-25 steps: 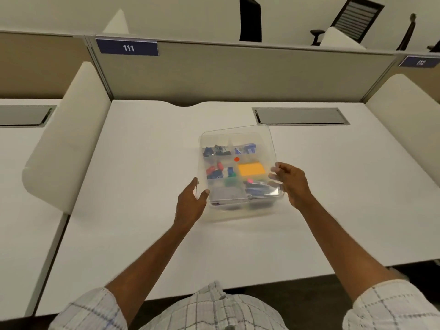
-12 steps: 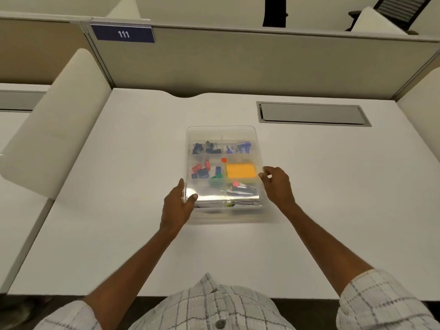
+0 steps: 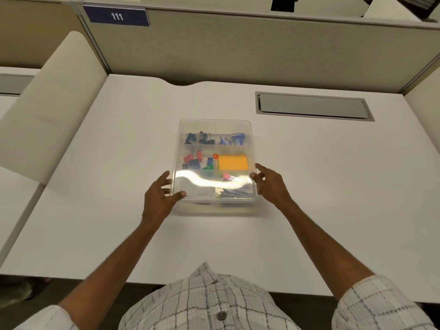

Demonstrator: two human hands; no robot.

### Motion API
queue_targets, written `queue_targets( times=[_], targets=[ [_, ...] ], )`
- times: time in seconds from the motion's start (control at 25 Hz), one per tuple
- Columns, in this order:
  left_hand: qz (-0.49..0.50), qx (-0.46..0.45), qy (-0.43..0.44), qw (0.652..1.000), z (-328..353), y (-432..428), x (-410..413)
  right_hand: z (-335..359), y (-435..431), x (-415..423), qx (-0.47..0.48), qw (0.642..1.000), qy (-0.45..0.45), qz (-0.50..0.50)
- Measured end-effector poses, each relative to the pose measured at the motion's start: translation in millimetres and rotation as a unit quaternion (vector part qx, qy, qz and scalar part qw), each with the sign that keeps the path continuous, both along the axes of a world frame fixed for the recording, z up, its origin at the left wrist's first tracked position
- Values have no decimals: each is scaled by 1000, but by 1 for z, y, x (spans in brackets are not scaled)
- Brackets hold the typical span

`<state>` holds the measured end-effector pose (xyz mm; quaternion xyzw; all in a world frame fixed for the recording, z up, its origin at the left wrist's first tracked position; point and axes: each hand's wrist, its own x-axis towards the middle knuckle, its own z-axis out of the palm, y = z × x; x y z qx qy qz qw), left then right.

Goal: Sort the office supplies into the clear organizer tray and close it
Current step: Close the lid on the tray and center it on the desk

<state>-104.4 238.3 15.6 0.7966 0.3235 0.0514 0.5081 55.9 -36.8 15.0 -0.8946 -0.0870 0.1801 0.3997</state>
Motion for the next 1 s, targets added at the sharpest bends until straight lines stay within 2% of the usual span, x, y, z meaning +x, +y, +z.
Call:
queue_targets(
  times=[0.12,0.28,0.52,0.64,0.76,0.84,0.88,0.96,1.0],
  targets=[
    [14,-54,11,998,-2,13,5,2,-7,-4,43,997,64,-4],
    [42,-129,-15,991,-6,28,9,1,-27,-14,154,963,217,39],
    [10,-197,-1,980,-11,40,19,-11,-31,-33,235,943,236,-7],
    [-38,-231,62,970,-4,52,29,-7,-30,-25,199,945,260,5],
    [-99,-227,126,961,8,67,45,4,-31,-9,114,950,289,43],
    [-104,-181,139,968,13,70,58,15,-23,9,35,972,231,21],
    [-89,-131,125,979,14,69,66,20,-15,21,-11,986,163,2],
    [-57,8,43,997,17,63,87,29,12,42,-79,997,15,6],
    [-69,78,-11,995,19,59,100,31,30,50,-95,994,-43,32]
  ],
)
